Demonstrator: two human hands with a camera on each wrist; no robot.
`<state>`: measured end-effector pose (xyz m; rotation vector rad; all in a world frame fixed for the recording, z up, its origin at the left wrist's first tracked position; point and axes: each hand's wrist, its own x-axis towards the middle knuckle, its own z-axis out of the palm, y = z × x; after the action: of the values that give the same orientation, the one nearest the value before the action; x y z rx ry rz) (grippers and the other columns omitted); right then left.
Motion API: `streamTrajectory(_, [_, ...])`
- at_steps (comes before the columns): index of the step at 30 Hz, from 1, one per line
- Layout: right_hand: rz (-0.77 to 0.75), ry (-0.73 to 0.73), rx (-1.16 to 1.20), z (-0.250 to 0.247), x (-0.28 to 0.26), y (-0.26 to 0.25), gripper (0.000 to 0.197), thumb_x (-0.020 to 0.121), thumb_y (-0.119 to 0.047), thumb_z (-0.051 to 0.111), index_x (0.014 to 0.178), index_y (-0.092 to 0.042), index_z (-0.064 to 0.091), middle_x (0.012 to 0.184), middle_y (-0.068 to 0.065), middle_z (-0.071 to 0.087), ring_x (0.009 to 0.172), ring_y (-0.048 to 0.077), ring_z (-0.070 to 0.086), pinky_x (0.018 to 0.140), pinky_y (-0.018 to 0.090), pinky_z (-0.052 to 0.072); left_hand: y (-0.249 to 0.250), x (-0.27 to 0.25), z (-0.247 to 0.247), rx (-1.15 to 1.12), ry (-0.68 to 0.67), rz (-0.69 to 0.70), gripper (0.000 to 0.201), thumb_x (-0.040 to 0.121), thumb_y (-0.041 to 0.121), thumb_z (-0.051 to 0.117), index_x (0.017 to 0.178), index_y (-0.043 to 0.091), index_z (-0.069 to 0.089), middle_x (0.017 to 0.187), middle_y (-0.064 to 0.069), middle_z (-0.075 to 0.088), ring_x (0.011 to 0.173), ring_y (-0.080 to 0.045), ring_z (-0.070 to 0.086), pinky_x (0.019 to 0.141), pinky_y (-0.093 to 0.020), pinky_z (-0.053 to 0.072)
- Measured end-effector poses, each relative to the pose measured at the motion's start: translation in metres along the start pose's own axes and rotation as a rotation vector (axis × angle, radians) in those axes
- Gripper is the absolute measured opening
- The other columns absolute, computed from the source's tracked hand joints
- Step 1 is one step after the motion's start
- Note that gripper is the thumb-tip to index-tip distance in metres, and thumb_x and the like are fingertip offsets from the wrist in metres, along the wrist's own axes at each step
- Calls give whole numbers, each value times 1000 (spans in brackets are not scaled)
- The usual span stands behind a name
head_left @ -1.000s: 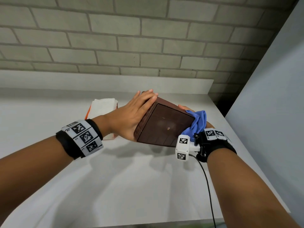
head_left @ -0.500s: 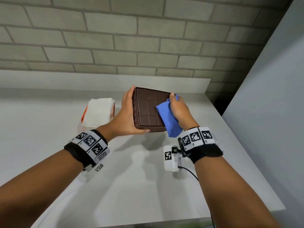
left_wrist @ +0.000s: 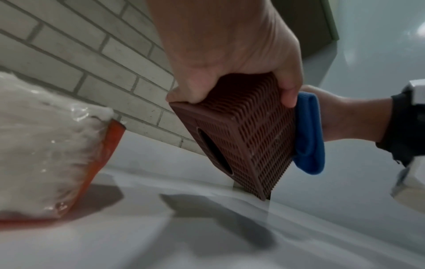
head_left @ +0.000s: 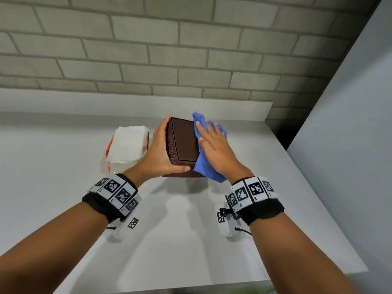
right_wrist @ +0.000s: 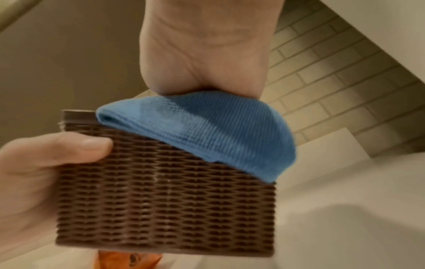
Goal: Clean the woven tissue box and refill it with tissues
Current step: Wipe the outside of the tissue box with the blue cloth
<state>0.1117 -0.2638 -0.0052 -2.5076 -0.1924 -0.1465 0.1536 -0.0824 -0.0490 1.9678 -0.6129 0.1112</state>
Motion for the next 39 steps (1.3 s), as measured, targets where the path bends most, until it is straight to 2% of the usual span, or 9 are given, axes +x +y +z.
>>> streamTrajectory(4, [-165,-46,14,-4,-4,-16,52,103,-20,26,152,-27,8,161,-3,8,149,15,-4,122,35,-3,7,0,4,-35,-54,-15,136,45,46,82,150,21,-1,155,-3,17,144,-15,24,117,-45,27])
streamTrajectory(9, [15,-69,-63,-13,10,-9,52,104,-31,19,153,-21,6,162,0,1,149,19,-10,121,38,-4,10,-2,6,-34,-46,-31,136,43,48,81,150,23,1,155,-2,17,143,-15,24,118,-43,26])
streamTrajectory(14, [259,-105,16,-11,9,13,54,103,-35,16,153,-16,4,162,4,-1,148,25,-13,120,43,-3,7,-8,5,-46,-34,-57,136,43,49,81,151,24,2,154,-2,20,144,-15,25,119,-44,25])
streamTrajectory(17, [241,-79,-40,0,7,5,57,102,-37,19,152,-12,11,161,7,8,149,27,-4,121,48,4,6,-7,8,-60,-24,-70,136,43,49,81,151,20,4,154,-3,22,143,-15,27,118,-42,27])
streamTrajectory(25, [132,-139,-83,9,4,-39,57,102,-36,20,153,-15,2,162,3,-3,149,23,-10,120,44,-6,12,0,15,-115,0,-75,129,49,49,76,151,10,6,157,-2,19,144,-12,25,119,-40,26])
streamTrajectory(29, [75,-153,-44,1,13,-32,55,103,-38,20,153,-20,4,162,-1,-2,149,17,-9,120,40,-5,16,0,15,-127,39,-44,122,50,48,77,148,19,11,148,12,26,137,-2,31,118,-33,27])
streamTrajectory(33, [185,-93,-25,-10,20,-1,55,102,-35,23,152,-18,10,162,2,6,149,21,0,120,41,4,8,-3,7,-116,64,-84,136,42,47,82,152,19,8,154,-2,25,140,-11,31,117,-35,30])
streamTrajectory(36, [306,-126,49,-11,17,13,56,101,-33,23,153,-16,9,161,4,6,149,26,-1,120,43,9,3,-4,1,-152,58,-126,136,42,43,86,152,24,8,154,2,27,141,-12,33,115,-43,33])
streamTrajectory(39, [333,-105,-1,-4,10,9,55,101,-27,21,152,-10,12,161,8,10,148,29,2,121,42,11,2,-4,0,-161,74,-160,136,39,44,85,151,25,11,151,5,31,138,-12,36,114,-43,34])
